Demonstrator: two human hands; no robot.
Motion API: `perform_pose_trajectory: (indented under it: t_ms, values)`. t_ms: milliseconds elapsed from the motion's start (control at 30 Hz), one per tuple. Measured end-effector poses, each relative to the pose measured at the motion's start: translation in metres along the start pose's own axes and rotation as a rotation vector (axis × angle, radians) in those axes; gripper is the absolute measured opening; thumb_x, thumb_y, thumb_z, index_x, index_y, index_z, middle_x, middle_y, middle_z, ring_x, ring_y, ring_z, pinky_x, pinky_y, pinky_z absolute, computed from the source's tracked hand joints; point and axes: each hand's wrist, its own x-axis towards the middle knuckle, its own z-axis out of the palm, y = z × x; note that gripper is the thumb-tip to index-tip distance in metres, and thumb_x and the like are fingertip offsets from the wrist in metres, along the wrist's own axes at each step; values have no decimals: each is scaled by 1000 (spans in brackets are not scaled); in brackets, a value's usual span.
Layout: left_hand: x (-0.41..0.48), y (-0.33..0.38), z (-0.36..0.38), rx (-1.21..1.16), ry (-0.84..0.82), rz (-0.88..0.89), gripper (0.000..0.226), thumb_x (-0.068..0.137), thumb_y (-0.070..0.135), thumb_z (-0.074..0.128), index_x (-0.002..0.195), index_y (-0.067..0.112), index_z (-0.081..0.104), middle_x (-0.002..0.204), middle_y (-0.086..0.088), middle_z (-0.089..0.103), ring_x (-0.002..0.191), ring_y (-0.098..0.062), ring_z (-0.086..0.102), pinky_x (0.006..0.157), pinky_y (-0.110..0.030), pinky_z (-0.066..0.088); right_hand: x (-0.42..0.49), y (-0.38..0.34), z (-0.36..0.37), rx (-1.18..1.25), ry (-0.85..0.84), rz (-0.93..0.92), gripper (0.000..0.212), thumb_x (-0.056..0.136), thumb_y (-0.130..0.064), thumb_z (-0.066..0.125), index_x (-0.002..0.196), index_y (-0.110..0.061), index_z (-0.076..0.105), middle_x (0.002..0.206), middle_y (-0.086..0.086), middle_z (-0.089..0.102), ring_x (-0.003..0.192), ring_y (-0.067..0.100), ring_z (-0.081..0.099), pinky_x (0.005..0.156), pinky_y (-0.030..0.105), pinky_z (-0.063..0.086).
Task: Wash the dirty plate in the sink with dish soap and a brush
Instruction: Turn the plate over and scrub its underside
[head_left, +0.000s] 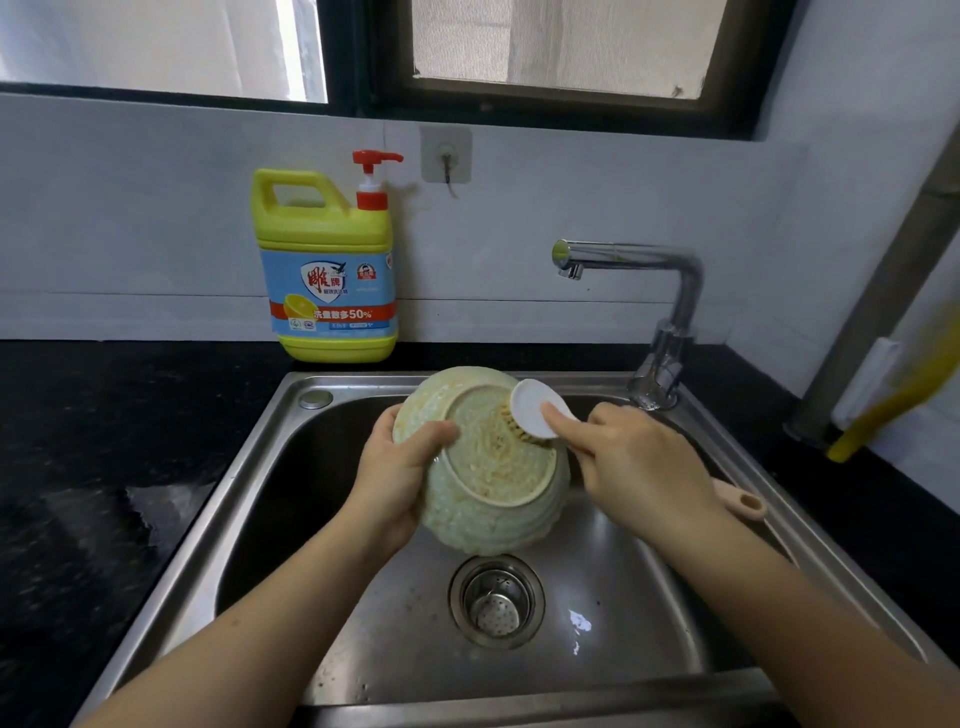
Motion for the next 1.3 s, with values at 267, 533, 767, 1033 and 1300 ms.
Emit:
perform_pose_trajectory:
  t_ms: [267, 533, 767, 1033, 1300]
  values:
    - [1, 1, -3, 2, 42, 8, 29, 83, 8, 64, 108, 18, 53, 106, -12, 63, 91, -28, 64, 69, -39, 55, 3, 4, -17, 210, -333, -186, 37, 96, -39, 48, 127, -59, 45, 98, -15, 58, 97, 6, 51, 76, 25, 39]
    - [-1, 2, 3, 22, -23, 11, 35, 83, 7, 64, 114, 19, 51, 109, -13, 62, 94, -29, 65, 66, -37, 55, 5, -3, -3, 13, 2, 89, 43, 97, -28, 47, 136, -46, 43, 98, -2, 58, 92, 23, 53, 72, 33, 43]
    - [-1, 2, -2, -10, 29, 7, 29, 83, 7, 64, 109, 16, 55, 104, -14, 65, 90, -29, 66, 72, -41, 56, 5, -19, -6, 243, -227, -148, 40, 97, -36, 46, 132, -53, 43, 102, -10, 58, 98, 14, 53, 82, 32, 44]
    - [3, 4, -2, 0, 38, 27, 31, 83, 6, 65, 106, 22, 52, 110, -12, 62, 98, -32, 64, 80, -48, 56, 15, 27, -22, 30, -319, 35, 37, 97, -40, 42, 130, -58, 43, 100, -12, 54, 103, 15, 53, 81, 32, 42]
    - [2, 6, -1, -18, 35, 13, 32, 83, 7, 64, 112, 16, 53, 110, -15, 64, 97, -33, 64, 77, -44, 55, 20, -30, 4, 246, -18, -133, 41, 91, -28, 54, 130, -40, 54, 91, 0, 63, 85, 28, 59, 69, 37, 48]
